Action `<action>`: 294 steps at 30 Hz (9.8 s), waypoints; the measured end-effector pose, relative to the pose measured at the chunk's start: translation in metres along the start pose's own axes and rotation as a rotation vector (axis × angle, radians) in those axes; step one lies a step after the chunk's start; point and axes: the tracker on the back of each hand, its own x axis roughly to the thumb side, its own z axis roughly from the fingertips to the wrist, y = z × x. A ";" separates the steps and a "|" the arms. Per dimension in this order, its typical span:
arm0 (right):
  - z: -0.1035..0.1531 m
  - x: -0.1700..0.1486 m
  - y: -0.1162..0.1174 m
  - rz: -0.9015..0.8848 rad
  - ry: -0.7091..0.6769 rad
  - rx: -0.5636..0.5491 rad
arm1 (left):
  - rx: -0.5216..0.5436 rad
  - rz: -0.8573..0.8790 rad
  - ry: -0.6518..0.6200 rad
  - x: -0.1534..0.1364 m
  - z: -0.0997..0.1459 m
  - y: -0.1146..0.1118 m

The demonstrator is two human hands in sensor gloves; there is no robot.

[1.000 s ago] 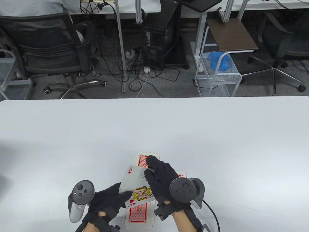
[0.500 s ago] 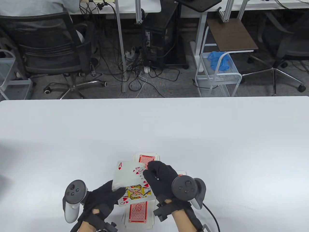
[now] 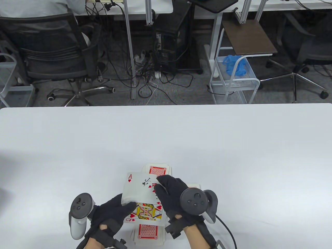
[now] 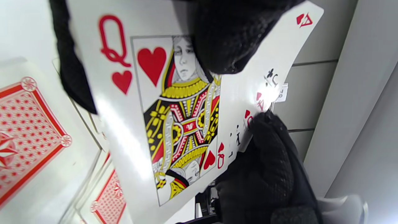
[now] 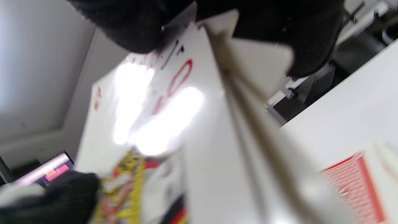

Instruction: Four-player card dealing with fan arrangement

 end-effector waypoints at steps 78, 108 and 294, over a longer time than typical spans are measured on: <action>0.001 -0.034 0.025 -0.128 0.249 0.319 | 0.312 0.036 0.014 -0.005 0.013 0.025; -0.001 0.004 0.029 -0.185 0.197 0.416 | 0.433 0.034 -0.052 0.002 0.021 0.029; 0.000 0.045 -0.016 0.041 -0.118 -0.147 | 0.101 -0.288 -0.234 0.024 0.005 0.008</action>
